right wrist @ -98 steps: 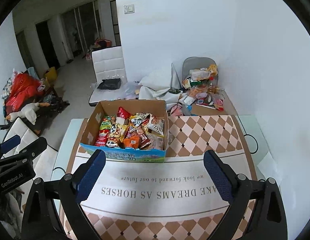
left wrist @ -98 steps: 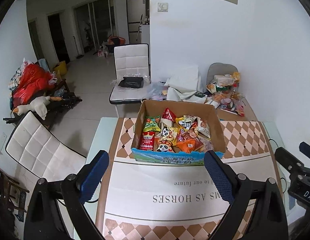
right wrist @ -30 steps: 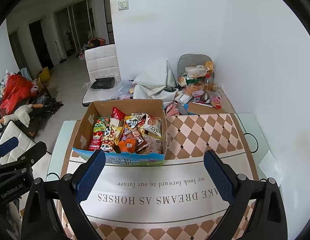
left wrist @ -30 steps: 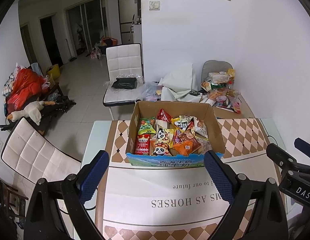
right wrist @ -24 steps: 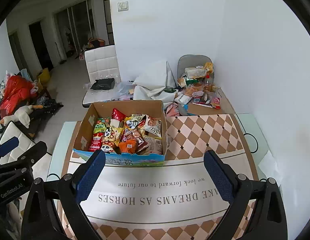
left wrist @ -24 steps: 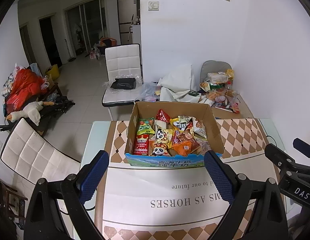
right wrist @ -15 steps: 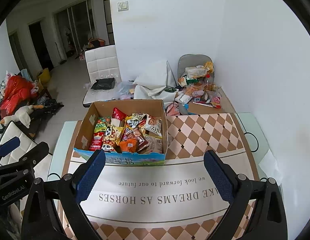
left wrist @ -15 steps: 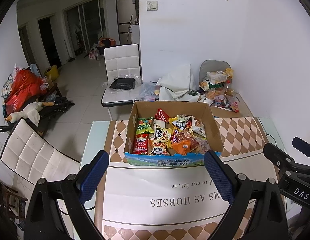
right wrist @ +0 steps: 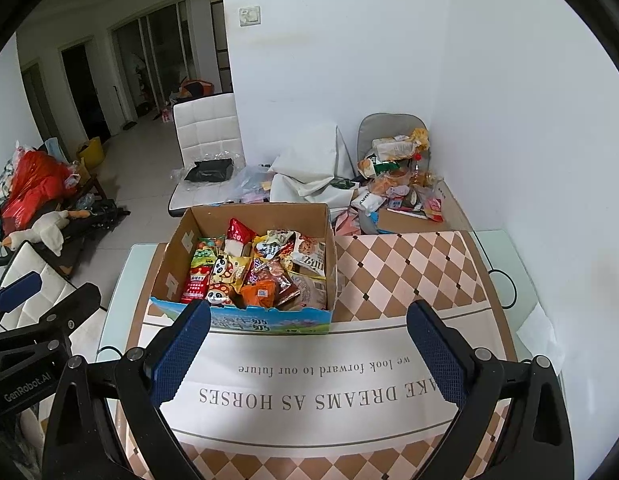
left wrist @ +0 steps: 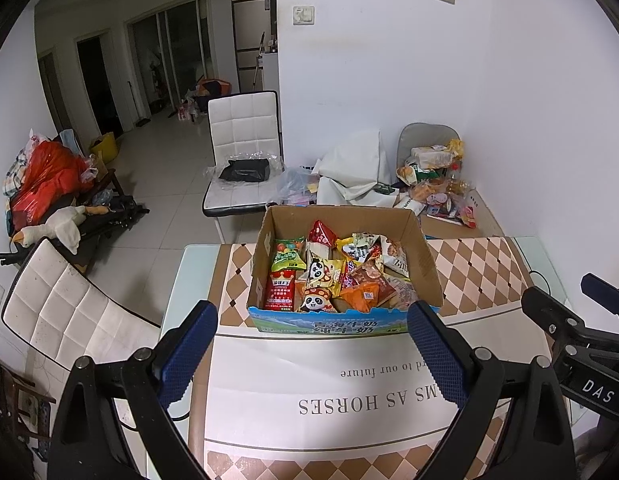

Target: Organize snacks

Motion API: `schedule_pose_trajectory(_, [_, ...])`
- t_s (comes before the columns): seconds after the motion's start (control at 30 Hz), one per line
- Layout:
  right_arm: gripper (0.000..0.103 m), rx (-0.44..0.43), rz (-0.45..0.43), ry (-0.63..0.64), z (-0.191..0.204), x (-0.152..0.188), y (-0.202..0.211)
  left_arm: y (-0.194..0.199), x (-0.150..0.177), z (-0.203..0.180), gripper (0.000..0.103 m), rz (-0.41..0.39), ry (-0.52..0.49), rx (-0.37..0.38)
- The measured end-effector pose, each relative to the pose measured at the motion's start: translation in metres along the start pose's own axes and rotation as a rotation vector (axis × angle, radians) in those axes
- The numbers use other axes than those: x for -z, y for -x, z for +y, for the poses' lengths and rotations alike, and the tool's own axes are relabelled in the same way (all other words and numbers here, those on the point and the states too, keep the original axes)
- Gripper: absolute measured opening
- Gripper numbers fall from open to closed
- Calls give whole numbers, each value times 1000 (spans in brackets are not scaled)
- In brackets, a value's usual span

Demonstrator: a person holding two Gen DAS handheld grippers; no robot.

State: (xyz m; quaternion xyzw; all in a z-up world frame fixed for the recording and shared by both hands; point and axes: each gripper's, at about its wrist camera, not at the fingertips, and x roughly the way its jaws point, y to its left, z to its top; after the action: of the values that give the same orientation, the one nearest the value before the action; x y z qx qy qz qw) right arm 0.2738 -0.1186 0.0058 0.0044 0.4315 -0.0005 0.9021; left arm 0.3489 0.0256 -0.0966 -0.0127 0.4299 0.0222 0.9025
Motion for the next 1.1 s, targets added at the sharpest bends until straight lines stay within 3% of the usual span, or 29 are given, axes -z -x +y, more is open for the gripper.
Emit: schedule_pose_trajectory(1.1, [100,-6,-13,9,6,0,13,7,-8,-2,97,-18,-20,15])
